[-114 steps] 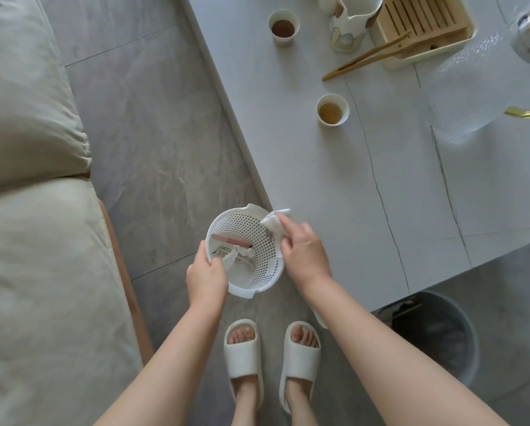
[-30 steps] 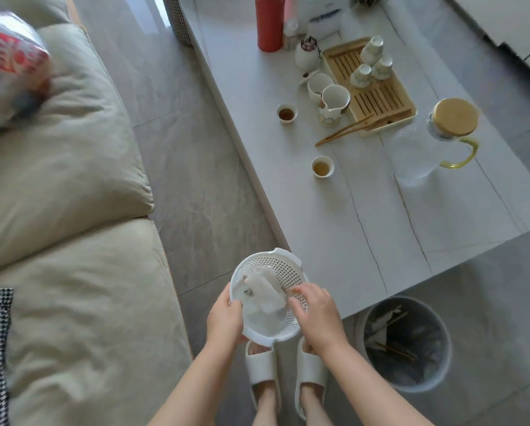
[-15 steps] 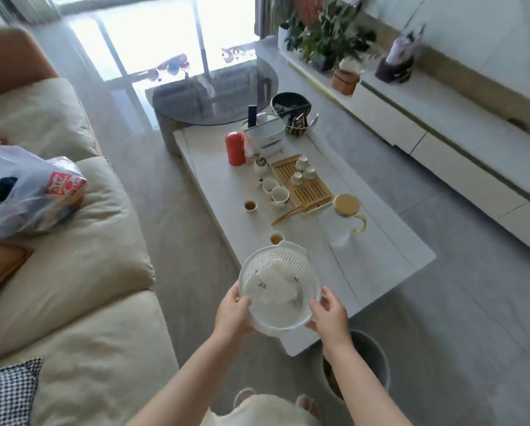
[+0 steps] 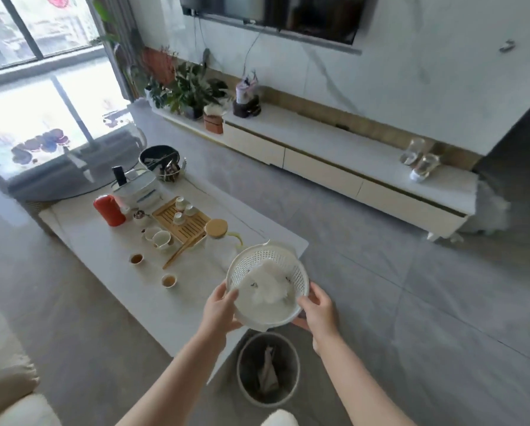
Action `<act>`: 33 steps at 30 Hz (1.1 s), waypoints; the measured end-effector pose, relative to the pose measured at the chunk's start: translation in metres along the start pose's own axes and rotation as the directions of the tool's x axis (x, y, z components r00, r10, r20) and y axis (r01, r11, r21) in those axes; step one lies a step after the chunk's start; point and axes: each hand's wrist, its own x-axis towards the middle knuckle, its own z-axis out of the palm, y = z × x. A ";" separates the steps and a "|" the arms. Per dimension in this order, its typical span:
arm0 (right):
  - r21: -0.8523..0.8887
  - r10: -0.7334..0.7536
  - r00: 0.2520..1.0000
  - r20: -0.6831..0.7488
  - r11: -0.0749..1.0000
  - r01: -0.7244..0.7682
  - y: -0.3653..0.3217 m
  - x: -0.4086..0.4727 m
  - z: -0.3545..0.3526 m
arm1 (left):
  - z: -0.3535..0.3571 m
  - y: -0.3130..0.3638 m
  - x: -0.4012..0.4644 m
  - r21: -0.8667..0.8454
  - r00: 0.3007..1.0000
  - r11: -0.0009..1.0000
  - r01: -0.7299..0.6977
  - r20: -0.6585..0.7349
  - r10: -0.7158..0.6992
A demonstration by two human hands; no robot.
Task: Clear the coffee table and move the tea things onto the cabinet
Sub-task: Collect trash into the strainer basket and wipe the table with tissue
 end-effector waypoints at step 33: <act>0.152 -0.062 0.867 -0.494 0.976 0.157 -0.188 0.199 -0.385 | 0.513 0.067 0.083 0.192 0.875 0.980 -0.046 0.482 -0.053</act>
